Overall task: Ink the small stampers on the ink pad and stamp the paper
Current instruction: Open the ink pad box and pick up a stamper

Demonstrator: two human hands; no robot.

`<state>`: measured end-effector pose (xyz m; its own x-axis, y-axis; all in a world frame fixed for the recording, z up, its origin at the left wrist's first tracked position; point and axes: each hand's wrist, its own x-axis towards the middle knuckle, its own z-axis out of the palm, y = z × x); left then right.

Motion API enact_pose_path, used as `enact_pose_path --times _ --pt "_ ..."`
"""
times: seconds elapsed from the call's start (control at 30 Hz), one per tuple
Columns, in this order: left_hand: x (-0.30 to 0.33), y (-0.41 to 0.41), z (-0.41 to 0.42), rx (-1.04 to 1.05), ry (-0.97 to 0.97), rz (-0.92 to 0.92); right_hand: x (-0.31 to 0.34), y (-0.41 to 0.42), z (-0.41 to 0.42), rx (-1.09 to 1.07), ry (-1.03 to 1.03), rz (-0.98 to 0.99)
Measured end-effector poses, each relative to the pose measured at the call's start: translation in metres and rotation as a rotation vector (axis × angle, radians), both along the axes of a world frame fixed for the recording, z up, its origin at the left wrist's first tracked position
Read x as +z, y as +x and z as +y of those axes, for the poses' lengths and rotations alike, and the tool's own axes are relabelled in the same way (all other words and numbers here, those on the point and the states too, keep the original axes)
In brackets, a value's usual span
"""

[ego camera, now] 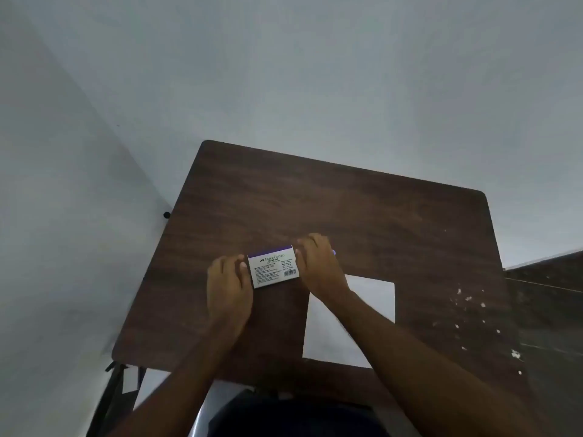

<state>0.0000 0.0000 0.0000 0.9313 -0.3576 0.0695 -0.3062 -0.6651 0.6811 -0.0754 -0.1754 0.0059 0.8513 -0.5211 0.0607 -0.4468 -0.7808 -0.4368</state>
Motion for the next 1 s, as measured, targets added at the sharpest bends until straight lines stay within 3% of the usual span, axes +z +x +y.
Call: enact_pose_path --times 0.1,0.23,0.47,0.63,1.0 --pt "-0.007 0.001 -0.004 0.021 0.017 0.085 -0.011 0.002 0.002 0.019 0.110 0.082" --pt "-0.021 -0.001 -0.008 0.059 0.017 0.319 -0.023 0.003 0.012 -0.186 0.358 0.141" --pt "-0.036 -0.009 -0.004 0.091 0.034 0.475 -0.042 -0.004 0.018 -0.332 0.508 0.234" --pt "-0.037 -0.015 -0.003 -0.009 0.076 0.433 -0.045 -0.004 0.021 -0.339 0.542 0.200" --pt "-0.027 -0.014 -0.001 -0.012 0.031 0.372 -0.046 -0.002 0.017 -0.397 0.553 0.079"
